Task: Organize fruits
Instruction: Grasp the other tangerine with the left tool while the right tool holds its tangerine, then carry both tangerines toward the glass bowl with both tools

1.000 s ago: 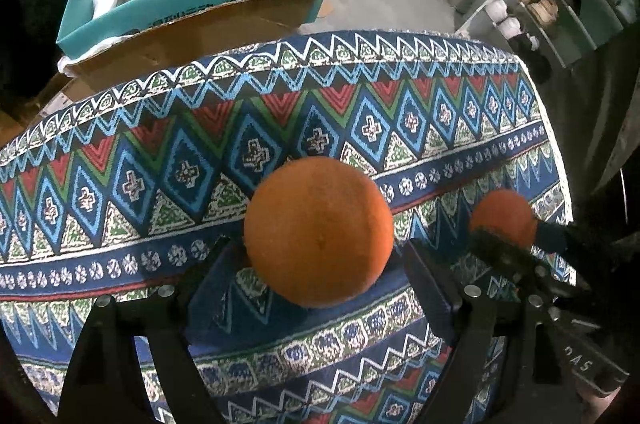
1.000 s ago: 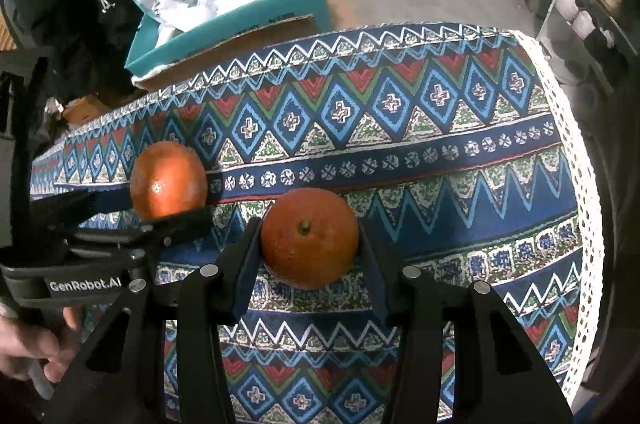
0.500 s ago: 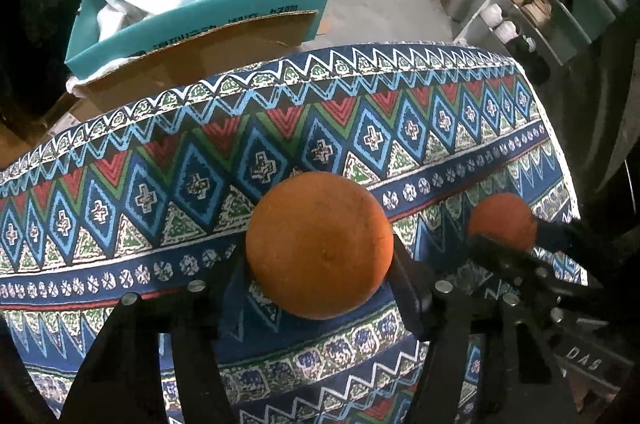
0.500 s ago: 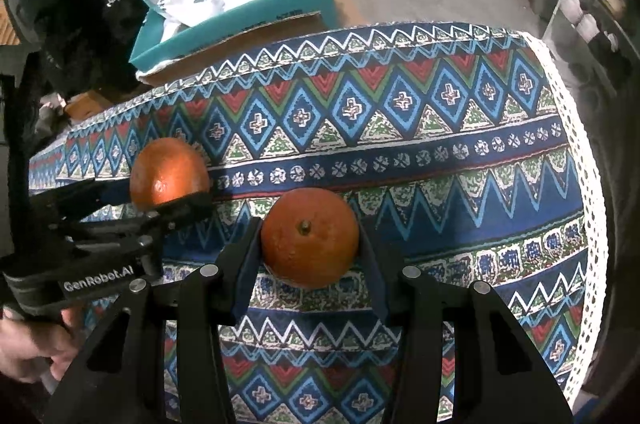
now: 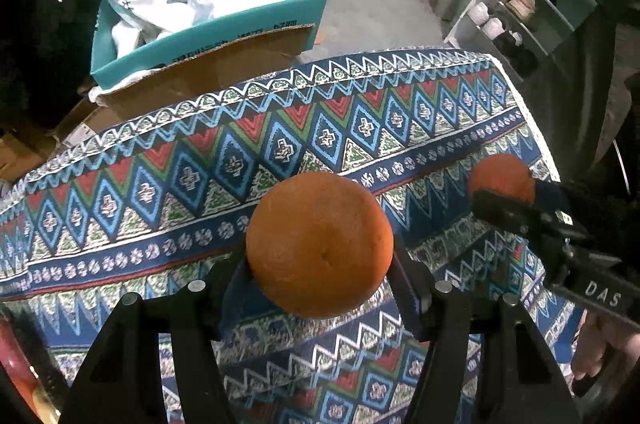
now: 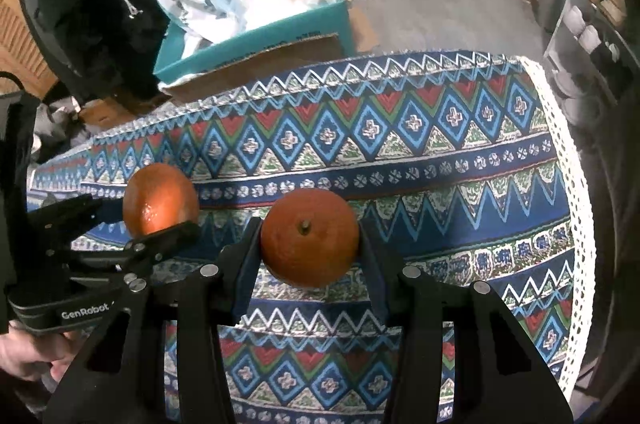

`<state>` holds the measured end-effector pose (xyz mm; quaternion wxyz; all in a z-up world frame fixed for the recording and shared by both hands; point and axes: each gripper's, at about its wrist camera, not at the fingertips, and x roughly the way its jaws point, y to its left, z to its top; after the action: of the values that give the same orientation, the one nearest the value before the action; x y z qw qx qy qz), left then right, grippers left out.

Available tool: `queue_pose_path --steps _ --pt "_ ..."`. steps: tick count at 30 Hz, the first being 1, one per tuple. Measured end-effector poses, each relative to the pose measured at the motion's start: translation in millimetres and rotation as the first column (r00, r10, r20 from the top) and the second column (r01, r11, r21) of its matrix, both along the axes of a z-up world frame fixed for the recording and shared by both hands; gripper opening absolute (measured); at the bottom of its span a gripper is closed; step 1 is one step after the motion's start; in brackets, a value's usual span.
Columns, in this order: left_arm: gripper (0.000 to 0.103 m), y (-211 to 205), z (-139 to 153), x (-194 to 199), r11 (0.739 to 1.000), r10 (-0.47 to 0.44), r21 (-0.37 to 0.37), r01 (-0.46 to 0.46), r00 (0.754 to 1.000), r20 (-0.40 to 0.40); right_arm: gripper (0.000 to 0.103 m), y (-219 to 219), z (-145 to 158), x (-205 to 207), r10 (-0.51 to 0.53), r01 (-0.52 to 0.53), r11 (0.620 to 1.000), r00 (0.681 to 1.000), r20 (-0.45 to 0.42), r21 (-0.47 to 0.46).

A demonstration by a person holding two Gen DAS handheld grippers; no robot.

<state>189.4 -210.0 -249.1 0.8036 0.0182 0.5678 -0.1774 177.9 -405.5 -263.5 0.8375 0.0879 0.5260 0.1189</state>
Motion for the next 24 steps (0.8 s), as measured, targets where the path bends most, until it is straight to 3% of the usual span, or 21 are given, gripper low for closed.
queue_pose_path --steps 24 --pt "0.065 56.2 74.4 -73.2 0.999 0.005 -0.037 -0.003 0.998 0.058 0.046 46.0 73.0 -48.8 0.117 -0.126 0.984 0.990 0.074 0.124"
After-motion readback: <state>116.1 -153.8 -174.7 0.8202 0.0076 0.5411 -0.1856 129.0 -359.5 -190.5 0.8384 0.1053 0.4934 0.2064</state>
